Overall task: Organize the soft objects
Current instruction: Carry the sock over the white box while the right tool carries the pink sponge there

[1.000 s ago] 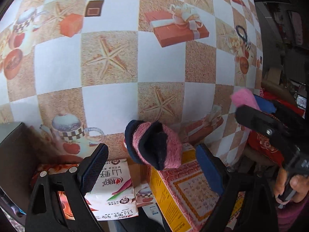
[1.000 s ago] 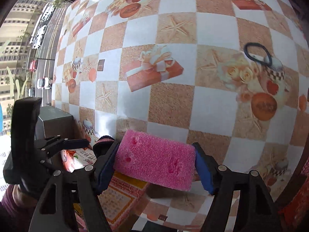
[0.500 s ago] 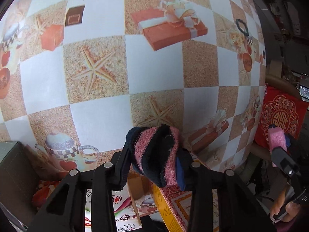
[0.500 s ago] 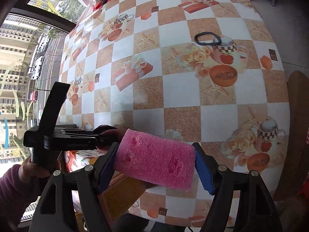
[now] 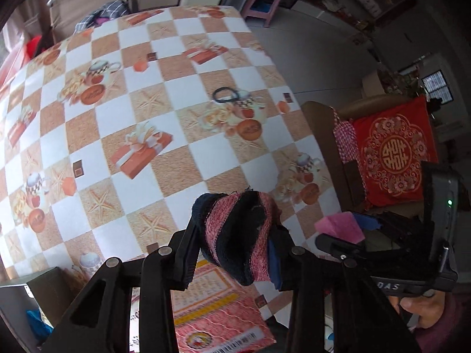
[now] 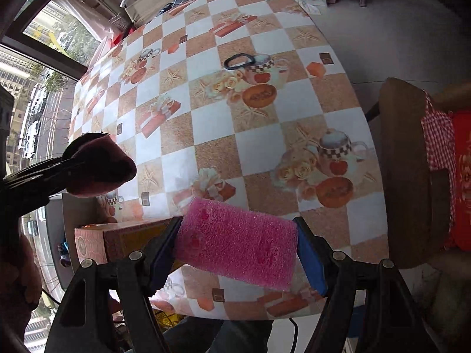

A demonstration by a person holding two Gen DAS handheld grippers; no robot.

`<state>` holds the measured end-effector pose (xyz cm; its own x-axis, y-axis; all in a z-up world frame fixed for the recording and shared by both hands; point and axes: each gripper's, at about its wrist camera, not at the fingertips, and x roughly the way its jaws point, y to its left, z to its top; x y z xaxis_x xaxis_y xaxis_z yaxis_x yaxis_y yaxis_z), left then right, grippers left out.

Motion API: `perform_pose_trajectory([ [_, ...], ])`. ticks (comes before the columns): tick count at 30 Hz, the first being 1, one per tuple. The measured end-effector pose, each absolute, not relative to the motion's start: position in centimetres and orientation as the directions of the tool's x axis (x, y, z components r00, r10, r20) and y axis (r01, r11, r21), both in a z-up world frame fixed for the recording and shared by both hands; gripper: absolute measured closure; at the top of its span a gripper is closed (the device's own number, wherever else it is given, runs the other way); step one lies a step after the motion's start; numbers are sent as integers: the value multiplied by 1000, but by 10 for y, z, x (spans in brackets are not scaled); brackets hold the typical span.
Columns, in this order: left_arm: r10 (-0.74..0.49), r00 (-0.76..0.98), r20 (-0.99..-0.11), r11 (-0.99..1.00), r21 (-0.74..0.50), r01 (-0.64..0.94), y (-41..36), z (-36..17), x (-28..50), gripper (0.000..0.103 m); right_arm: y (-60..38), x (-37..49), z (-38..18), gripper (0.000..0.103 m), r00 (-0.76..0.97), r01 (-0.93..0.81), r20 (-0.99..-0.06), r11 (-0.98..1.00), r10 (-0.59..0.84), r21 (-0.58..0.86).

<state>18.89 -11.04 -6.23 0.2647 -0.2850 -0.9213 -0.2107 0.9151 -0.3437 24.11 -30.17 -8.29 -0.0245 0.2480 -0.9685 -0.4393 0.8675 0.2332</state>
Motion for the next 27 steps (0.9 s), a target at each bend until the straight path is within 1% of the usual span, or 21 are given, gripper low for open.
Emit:
perform_pose_trajectory([
  [7, -351, 280, -894, 927, -373, -30, -173, -33, 158, 61, -337, 211, -75, 28, 10, -374, -977, 907, 213, 194],
  [14, -388, 258, -885, 922, -379, 87, -200, -17, 101, 61, -348, 176, -68, 28, 19, -364, -981, 916, 191, 171],
  [20, -380, 234, -895, 925, -367, 100, -190, -17, 44, 61, -328, 132, -70, 28, -16, -436, -982, 883, 187, 175],
  [27, -346, 242, -907, 935, -355, 6, -154, -20, -14, 61, -284, 84, -70, 28, -73, -536, -976, 817, 206, 212],
])
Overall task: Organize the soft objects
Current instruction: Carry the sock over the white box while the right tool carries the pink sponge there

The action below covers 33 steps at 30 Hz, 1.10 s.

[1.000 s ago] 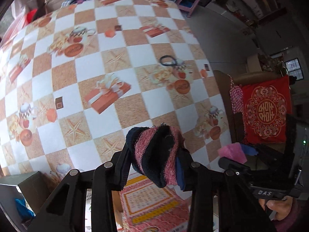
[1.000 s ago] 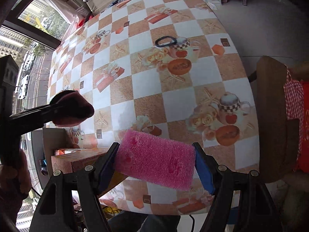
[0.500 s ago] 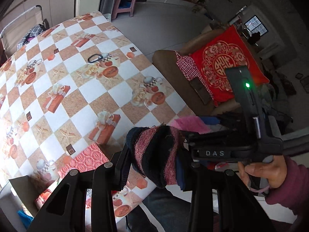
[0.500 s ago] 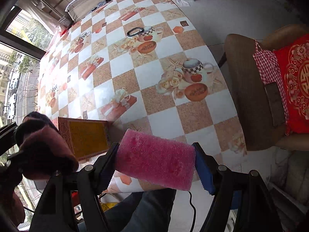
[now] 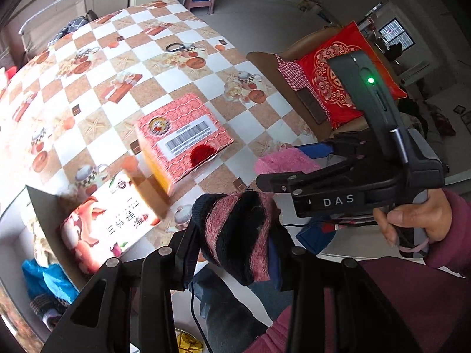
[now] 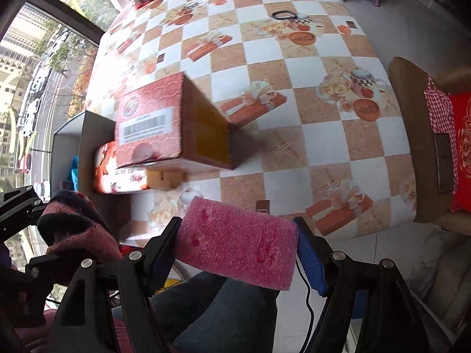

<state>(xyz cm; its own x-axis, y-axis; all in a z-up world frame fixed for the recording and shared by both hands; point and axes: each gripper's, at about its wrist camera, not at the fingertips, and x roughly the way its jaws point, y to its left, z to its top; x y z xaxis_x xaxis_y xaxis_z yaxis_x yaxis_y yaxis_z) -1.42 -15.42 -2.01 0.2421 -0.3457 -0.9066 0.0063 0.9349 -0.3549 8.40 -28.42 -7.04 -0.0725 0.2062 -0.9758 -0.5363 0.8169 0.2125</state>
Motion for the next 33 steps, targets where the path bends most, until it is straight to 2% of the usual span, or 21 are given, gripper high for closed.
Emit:
perform_pose_trajectory([
  [17, -160, 369, -916, 840, -322, -436, -48, -25, -124, 61, -167, 5, -53, 28, -134, -818, -974, 534, 182, 212],
  [33, -15, 355, -935, 635, -283, -719, 13, -46, -213, 61, -59, -48, -35, 28, -161, -930, -963, 294, 216, 221],
])
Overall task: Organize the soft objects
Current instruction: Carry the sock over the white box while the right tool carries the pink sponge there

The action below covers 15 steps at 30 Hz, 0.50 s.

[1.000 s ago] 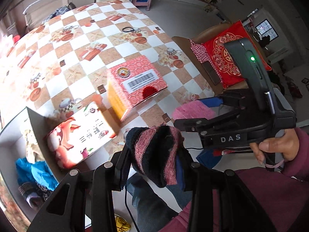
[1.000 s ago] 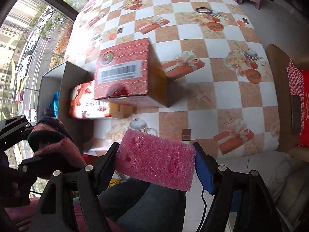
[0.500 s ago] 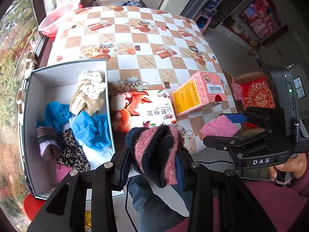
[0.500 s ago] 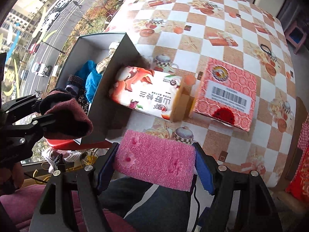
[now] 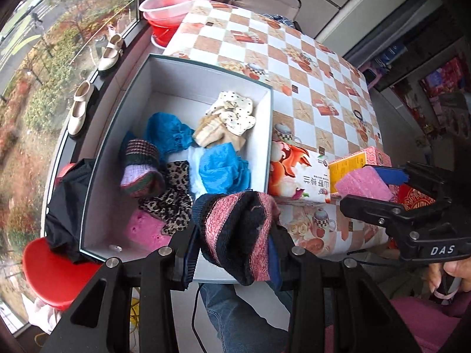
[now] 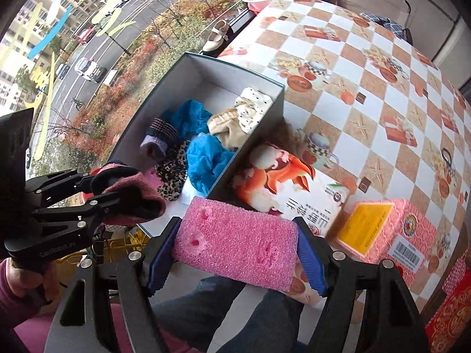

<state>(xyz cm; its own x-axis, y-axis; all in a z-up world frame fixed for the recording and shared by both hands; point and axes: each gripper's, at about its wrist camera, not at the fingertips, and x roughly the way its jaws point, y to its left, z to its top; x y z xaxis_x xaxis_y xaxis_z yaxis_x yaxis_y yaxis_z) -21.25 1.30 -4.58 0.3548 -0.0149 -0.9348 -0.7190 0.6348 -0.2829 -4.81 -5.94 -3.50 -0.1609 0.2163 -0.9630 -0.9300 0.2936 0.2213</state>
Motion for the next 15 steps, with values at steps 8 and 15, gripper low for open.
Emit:
perform_pose_trajectory([
  [8, 28, 341, -940, 565, -266, -781, 26, -50, -238, 61, -24, -86, -29, 28, -182, -962, -959, 160, 219, 220],
  [15, 33, 331, -943, 542, -262, -799, 28, -53, -248, 61, -15, -94, -27, 28, -194, -967, -957, 124, 218, 224],
])
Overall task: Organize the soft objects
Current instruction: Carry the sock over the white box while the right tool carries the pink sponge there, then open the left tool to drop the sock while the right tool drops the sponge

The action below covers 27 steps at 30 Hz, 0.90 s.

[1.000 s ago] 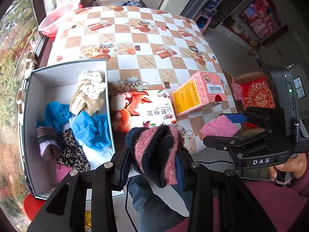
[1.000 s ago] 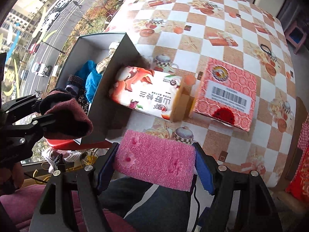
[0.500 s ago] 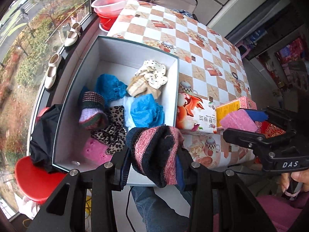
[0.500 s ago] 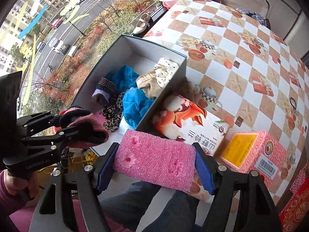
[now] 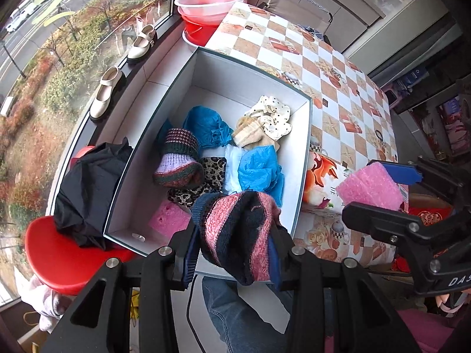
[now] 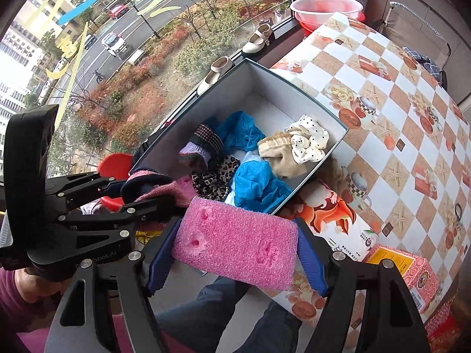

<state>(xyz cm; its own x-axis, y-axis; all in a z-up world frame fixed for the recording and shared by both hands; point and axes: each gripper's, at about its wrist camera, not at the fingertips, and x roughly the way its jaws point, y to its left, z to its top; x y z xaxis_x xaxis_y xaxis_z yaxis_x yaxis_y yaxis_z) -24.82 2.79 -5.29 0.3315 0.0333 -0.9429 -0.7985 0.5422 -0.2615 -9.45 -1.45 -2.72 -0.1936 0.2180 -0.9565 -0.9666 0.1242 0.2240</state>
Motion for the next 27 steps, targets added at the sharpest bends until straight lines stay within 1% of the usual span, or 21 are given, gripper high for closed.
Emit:
perform_pose_trajectory([
  [15, 51, 301, -952, 490, -239, -838, 40, -65, -243, 61, -4, -87, -35, 28, -205, -964, -958, 128, 202, 233],
  [27, 60, 252, -966, 507, -188, -841, 51, -80, -225, 61, 21, -77, -47, 28, -193, -967, -964, 132, 183, 219],
])
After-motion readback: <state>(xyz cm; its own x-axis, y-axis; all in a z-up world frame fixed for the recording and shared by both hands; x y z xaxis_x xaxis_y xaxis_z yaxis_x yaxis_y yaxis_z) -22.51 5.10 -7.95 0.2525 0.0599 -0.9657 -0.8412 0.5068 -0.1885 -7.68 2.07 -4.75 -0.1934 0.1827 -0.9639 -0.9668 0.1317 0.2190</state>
